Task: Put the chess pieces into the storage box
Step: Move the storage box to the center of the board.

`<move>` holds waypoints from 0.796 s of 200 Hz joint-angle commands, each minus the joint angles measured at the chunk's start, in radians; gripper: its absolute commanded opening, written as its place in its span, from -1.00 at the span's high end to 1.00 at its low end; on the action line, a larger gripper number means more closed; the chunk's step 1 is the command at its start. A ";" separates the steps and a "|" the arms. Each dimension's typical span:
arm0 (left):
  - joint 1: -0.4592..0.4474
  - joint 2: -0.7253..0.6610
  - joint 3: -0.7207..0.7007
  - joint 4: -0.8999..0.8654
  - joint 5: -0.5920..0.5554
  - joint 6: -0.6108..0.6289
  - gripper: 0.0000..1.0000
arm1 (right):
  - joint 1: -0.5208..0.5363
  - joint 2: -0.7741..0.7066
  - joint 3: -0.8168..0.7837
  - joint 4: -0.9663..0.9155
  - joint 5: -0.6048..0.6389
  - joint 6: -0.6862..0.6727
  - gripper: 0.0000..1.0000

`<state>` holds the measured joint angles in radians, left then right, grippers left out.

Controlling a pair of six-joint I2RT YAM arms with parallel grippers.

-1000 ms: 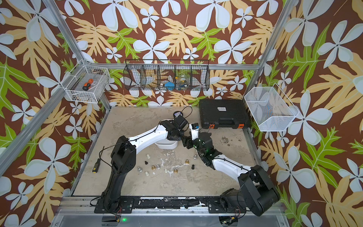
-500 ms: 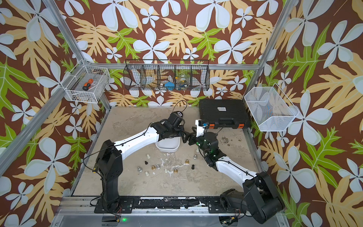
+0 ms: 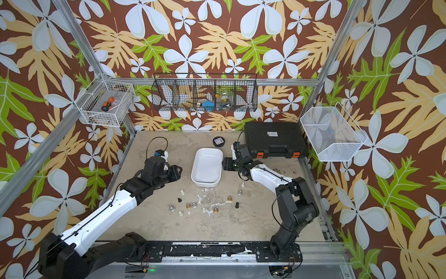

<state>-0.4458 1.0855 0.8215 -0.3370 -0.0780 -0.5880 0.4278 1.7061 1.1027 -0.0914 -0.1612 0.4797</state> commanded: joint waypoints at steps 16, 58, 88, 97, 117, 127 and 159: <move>0.007 -0.026 -0.020 0.018 -0.006 0.065 0.02 | 0.036 0.097 0.117 -0.135 0.084 -0.041 -0.43; 0.007 -0.021 -0.030 0.027 -0.011 0.102 0.02 | 0.067 0.229 0.236 -0.209 0.132 -0.050 -0.29; 0.007 -0.034 -0.041 0.027 -0.006 0.110 0.01 | 0.072 0.291 0.298 -0.253 0.115 -0.064 0.06; 0.007 -0.043 -0.046 0.025 -0.015 0.111 0.01 | 0.074 0.290 0.302 -0.259 0.112 -0.064 0.14; 0.007 -0.055 -0.053 0.014 -0.027 0.116 0.01 | 0.086 0.272 0.284 -0.258 0.128 -0.066 0.33; 0.007 -0.059 -0.054 0.009 -0.028 0.116 0.01 | 0.090 0.264 0.273 -0.258 0.127 -0.069 0.43; 0.007 -0.061 -0.055 0.006 -0.031 0.113 0.01 | 0.094 0.235 0.240 -0.256 0.125 -0.057 0.45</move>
<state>-0.4412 1.0264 0.7654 -0.3267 -0.0975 -0.4889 0.5198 1.9621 1.3579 -0.3382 -0.0486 0.4175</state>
